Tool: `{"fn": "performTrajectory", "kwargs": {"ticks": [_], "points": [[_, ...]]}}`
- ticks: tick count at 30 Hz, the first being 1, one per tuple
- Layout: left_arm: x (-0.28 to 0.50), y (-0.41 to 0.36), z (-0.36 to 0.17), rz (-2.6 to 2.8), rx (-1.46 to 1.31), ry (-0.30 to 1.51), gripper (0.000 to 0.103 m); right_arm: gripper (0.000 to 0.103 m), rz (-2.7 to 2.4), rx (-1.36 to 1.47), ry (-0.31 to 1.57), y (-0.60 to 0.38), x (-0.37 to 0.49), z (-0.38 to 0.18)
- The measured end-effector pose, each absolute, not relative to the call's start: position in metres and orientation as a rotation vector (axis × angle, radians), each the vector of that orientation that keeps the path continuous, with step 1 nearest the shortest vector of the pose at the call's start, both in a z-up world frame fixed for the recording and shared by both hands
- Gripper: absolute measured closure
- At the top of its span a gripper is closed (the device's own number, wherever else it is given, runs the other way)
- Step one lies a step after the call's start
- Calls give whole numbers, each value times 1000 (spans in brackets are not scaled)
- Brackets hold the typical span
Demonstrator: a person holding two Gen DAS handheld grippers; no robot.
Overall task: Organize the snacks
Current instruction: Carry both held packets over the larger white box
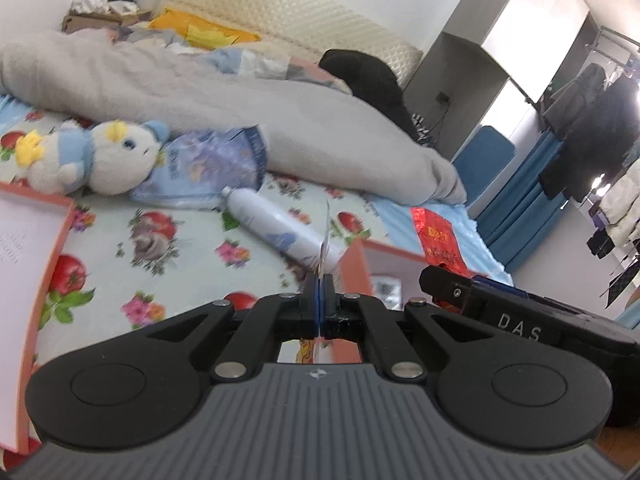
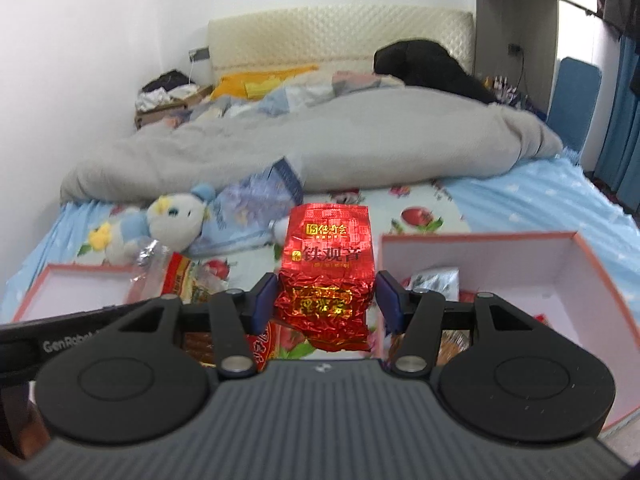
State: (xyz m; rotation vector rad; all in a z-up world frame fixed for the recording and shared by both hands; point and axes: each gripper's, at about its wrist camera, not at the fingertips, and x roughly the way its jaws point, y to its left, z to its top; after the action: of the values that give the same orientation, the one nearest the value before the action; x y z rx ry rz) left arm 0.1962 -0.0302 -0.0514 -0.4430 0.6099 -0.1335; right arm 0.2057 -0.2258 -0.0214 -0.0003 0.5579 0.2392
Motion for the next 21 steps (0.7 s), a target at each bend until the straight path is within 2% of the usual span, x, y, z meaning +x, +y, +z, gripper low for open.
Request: {"fn": "performTrajectory", "kwargs": {"ticks": [13,21], "points": [[233,-90,32,-235,-358,492,102,46,177,80,482,-284,216,19],[259,-125,50,-288,-316,486,102,46,123,87,442,-316,223,29]]}}
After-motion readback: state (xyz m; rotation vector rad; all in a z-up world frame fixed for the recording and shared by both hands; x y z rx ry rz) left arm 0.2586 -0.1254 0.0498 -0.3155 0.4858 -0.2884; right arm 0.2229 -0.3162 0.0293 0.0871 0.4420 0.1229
